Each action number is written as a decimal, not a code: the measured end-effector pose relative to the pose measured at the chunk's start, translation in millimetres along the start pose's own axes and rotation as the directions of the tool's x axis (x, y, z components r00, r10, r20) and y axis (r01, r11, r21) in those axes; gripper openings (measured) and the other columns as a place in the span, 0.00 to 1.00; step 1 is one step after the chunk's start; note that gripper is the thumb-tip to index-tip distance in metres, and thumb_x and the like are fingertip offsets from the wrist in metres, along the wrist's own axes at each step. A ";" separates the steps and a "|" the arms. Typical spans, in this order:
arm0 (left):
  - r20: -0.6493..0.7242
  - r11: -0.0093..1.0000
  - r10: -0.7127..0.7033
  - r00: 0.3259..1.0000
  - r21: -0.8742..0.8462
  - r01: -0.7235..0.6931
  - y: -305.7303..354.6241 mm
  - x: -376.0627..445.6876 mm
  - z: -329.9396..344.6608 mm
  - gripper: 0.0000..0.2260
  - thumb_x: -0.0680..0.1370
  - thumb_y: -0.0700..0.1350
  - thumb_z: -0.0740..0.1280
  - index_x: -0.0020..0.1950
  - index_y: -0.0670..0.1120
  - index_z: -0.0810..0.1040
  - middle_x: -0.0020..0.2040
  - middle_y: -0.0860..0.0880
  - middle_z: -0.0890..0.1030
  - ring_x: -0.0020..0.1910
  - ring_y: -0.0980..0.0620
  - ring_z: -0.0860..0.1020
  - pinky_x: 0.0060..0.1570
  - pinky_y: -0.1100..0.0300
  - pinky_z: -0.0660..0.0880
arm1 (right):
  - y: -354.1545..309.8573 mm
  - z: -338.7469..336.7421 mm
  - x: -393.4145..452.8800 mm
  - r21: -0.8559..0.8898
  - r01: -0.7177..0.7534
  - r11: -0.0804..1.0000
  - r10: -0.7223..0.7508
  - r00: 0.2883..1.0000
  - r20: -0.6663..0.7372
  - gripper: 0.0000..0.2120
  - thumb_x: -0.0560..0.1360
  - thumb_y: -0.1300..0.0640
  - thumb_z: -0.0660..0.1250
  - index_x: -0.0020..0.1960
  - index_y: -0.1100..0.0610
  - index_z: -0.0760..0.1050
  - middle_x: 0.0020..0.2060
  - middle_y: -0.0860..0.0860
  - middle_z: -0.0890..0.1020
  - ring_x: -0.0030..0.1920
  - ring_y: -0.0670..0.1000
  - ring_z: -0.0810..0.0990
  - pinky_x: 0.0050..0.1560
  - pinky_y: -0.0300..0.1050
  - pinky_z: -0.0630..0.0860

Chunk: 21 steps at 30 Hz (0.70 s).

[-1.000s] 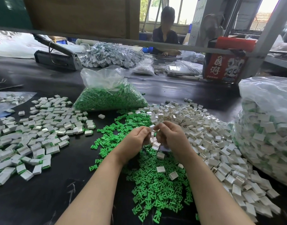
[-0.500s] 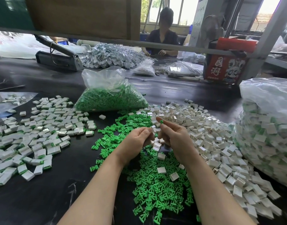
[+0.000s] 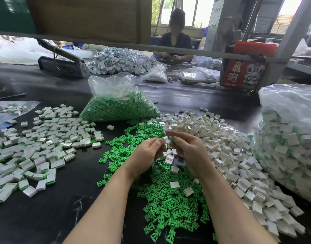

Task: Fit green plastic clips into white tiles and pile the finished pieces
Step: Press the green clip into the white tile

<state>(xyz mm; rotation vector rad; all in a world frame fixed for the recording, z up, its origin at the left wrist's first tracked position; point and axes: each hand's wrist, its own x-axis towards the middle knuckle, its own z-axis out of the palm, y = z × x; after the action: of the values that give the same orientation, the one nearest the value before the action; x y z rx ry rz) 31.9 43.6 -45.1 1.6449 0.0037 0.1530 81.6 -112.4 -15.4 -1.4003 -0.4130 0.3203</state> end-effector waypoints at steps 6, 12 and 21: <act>-0.023 1.000 0.002 1.000 0.026 -0.001 -0.3 -0.5 0.3 0.15 0.82 0.52 0.59 0.41 0.50 0.80 0.38 0.52 0.77 0.40 0.55 0.75 0.45 0.62 0.72 | 1.8 2.1 0.4 -0.071 0.078 0.994 -0.082 0.995 -0.058 0.08 0.76 0.64 0.68 0.54 0.64 0.77 0.41 0.53 0.85 0.41 0.47 0.84 0.40 0.36 0.78; -0.018 0.995 0.015 1.000 0.095 -0.013 1.5 -0.5 5.3 0.15 0.82 0.51 0.58 0.45 0.44 0.79 0.41 0.45 0.75 0.41 0.50 0.72 0.47 0.50 0.69 | 0.4 5.0 -0.5 -0.027 0.100 0.995 -0.102 0.991 -0.084 0.09 0.74 0.65 0.70 0.52 0.68 0.79 0.40 0.52 0.83 0.35 0.40 0.80 0.36 0.32 0.75; -0.052 0.993 0.049 0.997 0.113 -0.043 1.7 -0.7 6.4 0.16 0.85 0.49 0.57 0.42 0.47 0.78 0.37 0.46 0.74 0.37 0.52 0.72 0.42 0.55 0.71 | 2.0 6.2 1.3 0.133 0.011 0.991 0.001 0.996 -0.094 0.10 0.73 0.65 0.70 0.52 0.70 0.78 0.31 0.46 0.81 0.28 0.39 0.77 0.28 0.30 0.71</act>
<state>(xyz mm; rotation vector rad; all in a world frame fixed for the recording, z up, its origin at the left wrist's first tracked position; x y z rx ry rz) 31.6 37.1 -43.9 1.7527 0.0159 0.2367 80.0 -106.0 -16.5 -1.2782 -0.3119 0.2719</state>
